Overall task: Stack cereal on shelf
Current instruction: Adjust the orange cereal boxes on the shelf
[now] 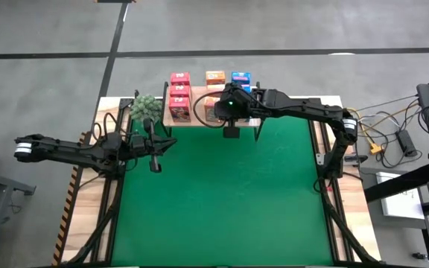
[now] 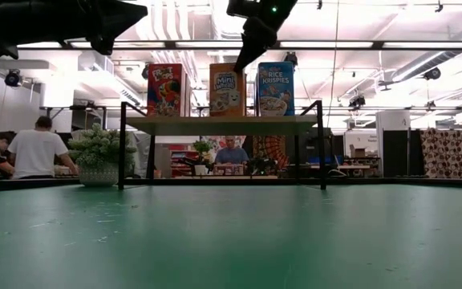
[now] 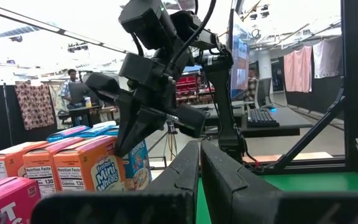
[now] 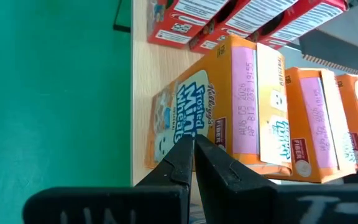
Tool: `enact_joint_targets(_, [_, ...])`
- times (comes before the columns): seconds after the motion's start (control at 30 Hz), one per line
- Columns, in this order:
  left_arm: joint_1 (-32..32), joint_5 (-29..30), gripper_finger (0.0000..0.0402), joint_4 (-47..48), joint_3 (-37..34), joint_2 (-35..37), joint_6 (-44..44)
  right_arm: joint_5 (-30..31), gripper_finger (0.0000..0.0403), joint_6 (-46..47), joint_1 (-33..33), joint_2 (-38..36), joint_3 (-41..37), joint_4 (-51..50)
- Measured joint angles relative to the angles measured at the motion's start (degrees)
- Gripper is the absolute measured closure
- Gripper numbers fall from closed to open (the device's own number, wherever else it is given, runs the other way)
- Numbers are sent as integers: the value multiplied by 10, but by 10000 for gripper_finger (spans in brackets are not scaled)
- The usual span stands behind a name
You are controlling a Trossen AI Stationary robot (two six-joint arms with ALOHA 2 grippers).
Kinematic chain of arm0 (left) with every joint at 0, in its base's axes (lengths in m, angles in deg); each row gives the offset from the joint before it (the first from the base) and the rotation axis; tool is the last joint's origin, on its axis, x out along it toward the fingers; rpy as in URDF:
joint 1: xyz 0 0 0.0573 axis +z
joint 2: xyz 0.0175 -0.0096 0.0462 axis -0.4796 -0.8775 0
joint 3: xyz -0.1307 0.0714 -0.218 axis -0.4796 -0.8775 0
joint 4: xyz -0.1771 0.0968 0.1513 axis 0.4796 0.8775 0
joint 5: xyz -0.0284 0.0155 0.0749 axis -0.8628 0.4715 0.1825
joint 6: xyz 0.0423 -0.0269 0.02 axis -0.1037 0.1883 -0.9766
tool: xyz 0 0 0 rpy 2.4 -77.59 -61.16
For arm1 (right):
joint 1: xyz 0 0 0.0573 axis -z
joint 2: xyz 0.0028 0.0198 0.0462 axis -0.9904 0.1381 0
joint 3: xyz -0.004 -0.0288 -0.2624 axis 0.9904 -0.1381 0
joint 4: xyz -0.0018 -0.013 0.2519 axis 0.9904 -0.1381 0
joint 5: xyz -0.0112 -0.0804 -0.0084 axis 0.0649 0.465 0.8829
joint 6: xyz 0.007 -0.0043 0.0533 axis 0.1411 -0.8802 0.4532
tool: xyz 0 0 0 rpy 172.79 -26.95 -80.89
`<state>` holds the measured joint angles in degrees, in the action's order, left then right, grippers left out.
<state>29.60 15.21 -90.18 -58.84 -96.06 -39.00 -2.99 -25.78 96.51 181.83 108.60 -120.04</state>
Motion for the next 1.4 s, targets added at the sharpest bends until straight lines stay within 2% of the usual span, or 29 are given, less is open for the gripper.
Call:
enact_joint_targets(0.43, [0, 0, 402, 0, 0, 0, -1, 14, 394, -3, -4, -2, 2, 0])
enact_joint_targets(0.67, [0, 0, 402, 0, 0, 0, -14, 9, 394, -16, -8, -3, 12, 65])
enact_joint_targets(0.83, [0, 0, 402, 2, 6, 1, -37, 9, 394, -15, 15, -3, 12, 127])
enact_joint_targets(1.0, [0, 0, 402, 3, 23, 3, -79, 9, 394, 34, 57, -3, 12, 147])
enact_joint_targets(1.07, [0, 0, 402, 8, 28, 4, -99, -9, 394, 51, 75, -3, 12, 147])
enact_joint_targets(1.2, [0, 0, 402, 13, 31, 5, -130, -91, 394, 91, 105, 0, 12, 146])
enact_joint_targets(1.4, [0, 63, 402, 14, 31, 19, -158, -96, 394, 101, 117, 2, 10, 152])
